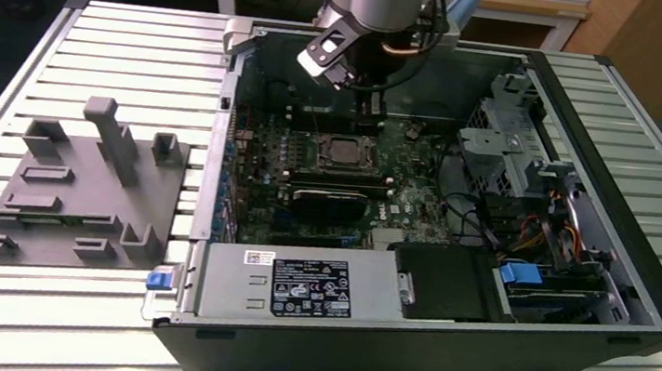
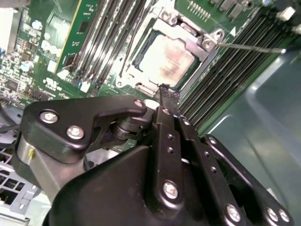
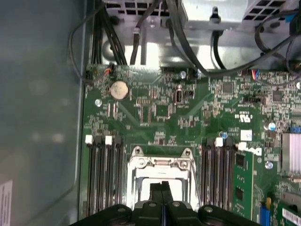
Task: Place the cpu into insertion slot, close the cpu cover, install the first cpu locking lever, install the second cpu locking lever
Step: 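Close the cpu cover, then install the first cpu locking lever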
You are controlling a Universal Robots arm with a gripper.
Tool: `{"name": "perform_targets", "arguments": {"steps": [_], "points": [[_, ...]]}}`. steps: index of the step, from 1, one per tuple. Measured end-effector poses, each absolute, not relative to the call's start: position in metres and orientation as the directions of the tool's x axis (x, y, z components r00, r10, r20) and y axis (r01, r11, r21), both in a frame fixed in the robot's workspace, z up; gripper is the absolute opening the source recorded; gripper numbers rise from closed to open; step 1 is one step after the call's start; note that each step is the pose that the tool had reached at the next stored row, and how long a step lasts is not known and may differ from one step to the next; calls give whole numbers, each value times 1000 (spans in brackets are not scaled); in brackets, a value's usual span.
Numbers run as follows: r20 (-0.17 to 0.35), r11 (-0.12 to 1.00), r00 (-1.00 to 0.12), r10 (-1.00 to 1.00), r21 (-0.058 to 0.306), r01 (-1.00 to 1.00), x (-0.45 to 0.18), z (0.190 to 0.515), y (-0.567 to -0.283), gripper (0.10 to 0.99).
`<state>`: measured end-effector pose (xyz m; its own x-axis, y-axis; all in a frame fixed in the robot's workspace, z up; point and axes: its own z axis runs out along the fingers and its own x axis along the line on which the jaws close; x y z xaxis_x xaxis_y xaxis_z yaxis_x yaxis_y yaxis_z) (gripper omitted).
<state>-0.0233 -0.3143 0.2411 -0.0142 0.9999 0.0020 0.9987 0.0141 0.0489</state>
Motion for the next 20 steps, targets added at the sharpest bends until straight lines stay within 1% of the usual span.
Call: {"name": "perform_targets", "arguments": {"steps": [20], "points": [[2, 14, -14, 1000, 49, 999, -36, 241, -314, 106]]}}
